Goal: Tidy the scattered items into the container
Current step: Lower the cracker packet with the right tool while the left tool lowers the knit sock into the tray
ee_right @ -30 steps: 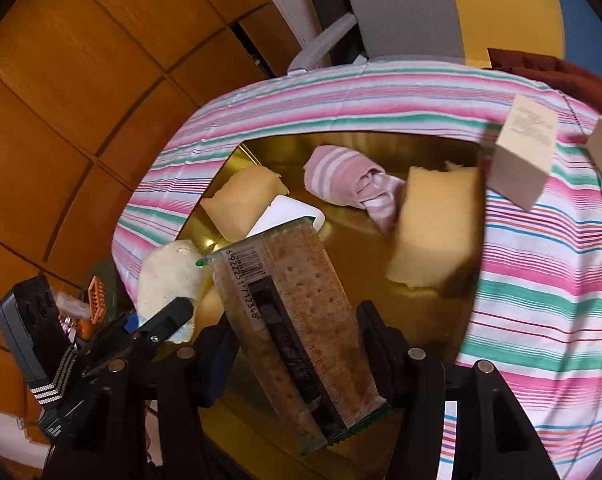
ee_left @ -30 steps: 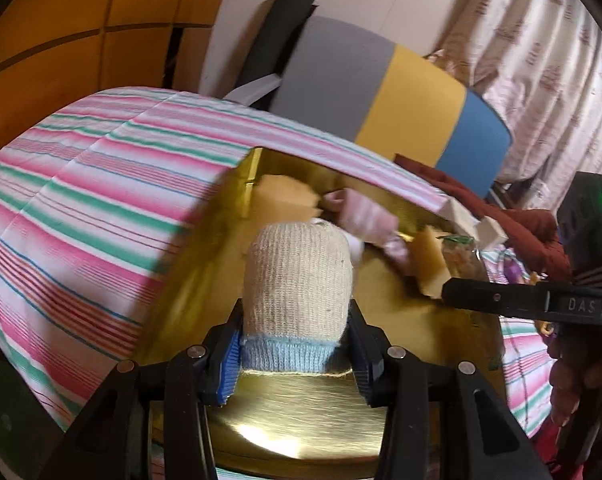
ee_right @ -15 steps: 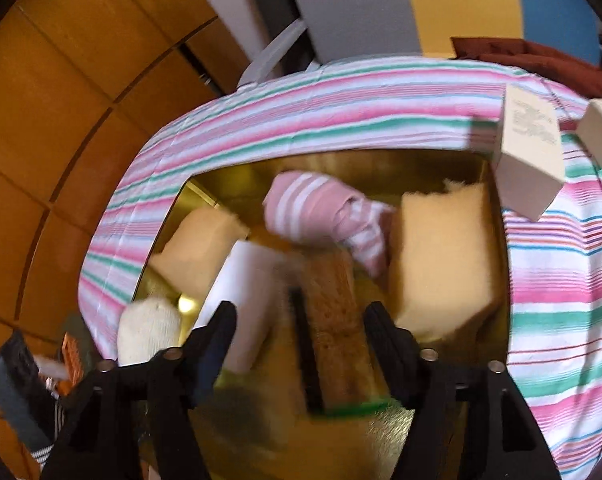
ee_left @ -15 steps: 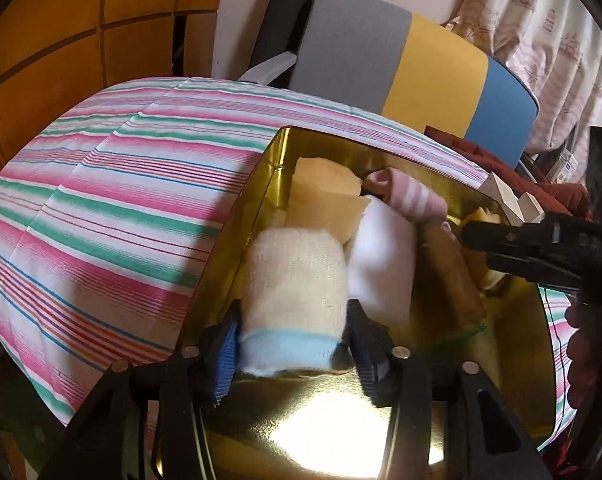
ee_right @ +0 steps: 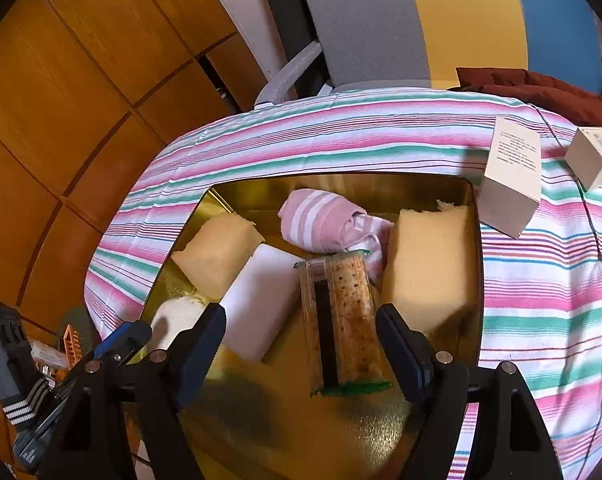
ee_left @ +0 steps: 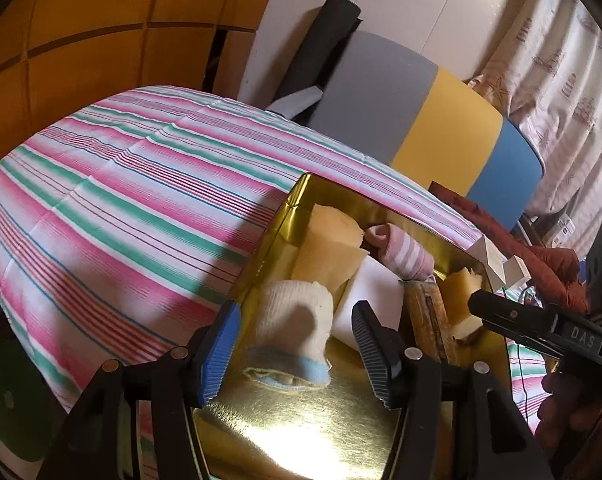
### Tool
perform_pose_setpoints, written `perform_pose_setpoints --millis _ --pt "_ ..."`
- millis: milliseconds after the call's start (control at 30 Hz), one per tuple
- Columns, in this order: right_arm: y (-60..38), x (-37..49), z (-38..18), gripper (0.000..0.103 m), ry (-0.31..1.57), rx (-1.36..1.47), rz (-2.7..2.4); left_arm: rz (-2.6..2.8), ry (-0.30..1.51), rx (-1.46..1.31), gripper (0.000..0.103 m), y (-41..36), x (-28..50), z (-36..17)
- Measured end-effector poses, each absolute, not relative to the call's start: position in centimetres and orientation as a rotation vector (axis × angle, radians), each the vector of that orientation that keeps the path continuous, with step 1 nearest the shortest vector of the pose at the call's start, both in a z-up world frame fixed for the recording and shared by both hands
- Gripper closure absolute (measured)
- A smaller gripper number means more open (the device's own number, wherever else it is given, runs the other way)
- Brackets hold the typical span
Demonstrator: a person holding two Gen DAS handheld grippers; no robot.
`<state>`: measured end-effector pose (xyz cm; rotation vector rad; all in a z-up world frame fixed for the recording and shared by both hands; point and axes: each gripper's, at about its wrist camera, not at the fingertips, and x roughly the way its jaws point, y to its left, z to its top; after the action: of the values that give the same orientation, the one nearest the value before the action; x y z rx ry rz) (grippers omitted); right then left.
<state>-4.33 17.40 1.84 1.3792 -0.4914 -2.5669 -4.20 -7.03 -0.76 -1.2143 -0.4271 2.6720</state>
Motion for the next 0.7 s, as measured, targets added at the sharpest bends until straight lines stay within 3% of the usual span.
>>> perform_pose_setpoints --millis 233,700 --pt "17.7 -3.2 2.2 0.025 -0.481 1.36 -2.567 2.633 -0.472 -1.234 0.039 -6.3 -3.4 -0.8" --pt "22.5 0.5 4.4 0.025 -0.464 1.27 -2.681 2.543 -0.291 -1.185 0.039 0.3 -1.7 0.0"
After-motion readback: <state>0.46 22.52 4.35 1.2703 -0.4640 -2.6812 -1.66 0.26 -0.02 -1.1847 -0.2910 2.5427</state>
